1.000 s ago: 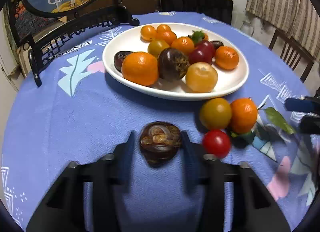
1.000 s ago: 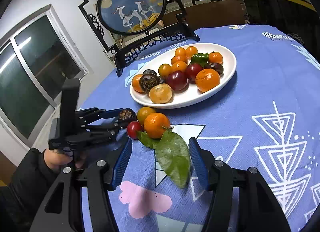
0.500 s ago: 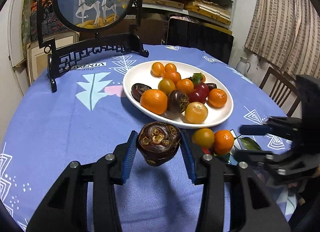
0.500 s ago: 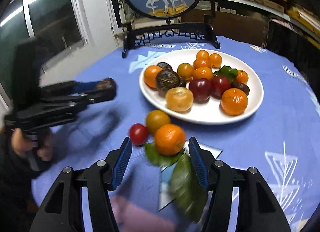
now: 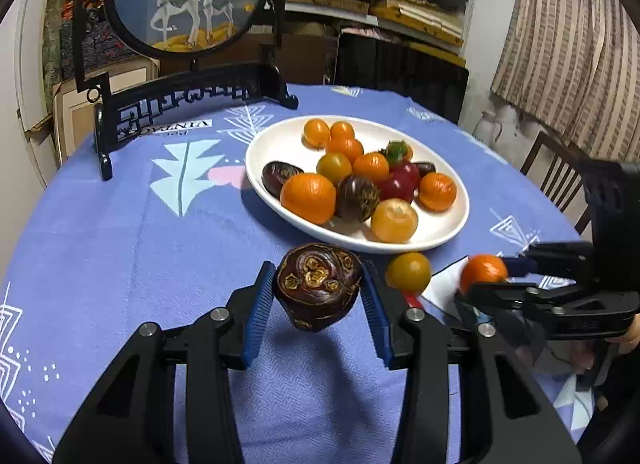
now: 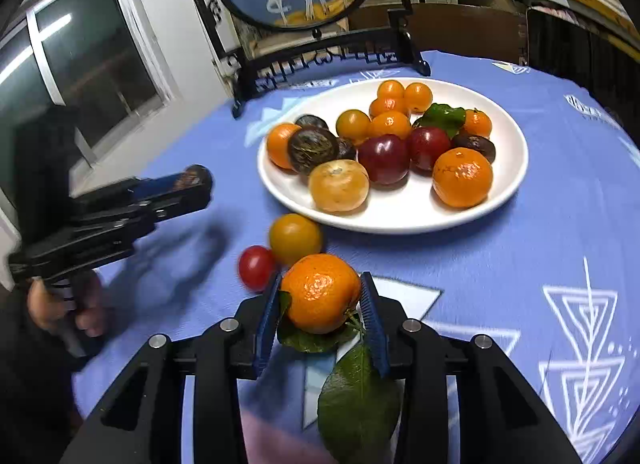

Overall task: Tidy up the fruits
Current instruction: 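Grasp a dark brown fruit with the left gripper while the right gripper grasps the leafy tangerine, then carry both fruits over the white plate and open both grippers, then grasp the red tomato with the left gripper while the right gripper grasps the yellow-orange fruit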

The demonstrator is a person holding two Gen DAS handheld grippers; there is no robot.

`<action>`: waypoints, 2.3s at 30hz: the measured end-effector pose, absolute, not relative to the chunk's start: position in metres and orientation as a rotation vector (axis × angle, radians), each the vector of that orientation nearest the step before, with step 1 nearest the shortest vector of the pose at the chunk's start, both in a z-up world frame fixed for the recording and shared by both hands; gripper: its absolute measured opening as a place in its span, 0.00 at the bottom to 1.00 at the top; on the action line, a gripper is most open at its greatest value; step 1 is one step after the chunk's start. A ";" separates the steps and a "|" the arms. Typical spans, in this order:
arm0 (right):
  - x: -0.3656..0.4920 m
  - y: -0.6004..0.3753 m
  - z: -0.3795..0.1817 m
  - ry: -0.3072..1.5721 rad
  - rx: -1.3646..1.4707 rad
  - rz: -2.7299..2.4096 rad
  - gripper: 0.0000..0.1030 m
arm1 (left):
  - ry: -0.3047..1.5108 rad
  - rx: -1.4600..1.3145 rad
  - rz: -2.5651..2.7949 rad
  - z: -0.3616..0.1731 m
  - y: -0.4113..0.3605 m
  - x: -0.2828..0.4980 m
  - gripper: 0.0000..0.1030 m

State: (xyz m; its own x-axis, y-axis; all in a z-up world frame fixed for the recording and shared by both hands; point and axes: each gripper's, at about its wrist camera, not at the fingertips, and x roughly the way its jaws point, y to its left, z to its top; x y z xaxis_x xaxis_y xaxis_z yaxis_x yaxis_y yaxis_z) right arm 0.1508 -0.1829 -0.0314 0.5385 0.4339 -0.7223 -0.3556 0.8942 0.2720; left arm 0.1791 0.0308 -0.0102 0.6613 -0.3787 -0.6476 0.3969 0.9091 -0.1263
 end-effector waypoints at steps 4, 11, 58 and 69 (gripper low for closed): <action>0.130 -0.207 -0.017 0.853 0.178 0.493 0.38 | 0.690 -0.016 -0.477 0.001 0.033 0.166 0.41; 0.135 -0.244 0.013 0.808 0.261 0.484 0.38 | 0.696 -0.035 -0.475 0.019 0.020 0.166 0.41; 0.112 -0.281 0.013 0.670 0.357 0.336 0.65 | 0.927 0.321 -0.396 -0.048 -0.054 0.175 0.68; 0.120 -0.250 -0.004 0.796 0.259 0.360 0.65 | 0.877 0.244 -0.471 -0.035 -0.041 0.156 0.29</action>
State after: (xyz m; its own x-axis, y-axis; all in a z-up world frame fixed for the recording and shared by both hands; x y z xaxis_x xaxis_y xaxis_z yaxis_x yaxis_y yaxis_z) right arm 0.1202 -0.2504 -0.0042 0.6441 0.4082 -0.6469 -0.2160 0.9084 0.3581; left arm 0.1561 -0.0409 -0.0352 0.5468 -0.2946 -0.7837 0.4905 0.8713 0.0147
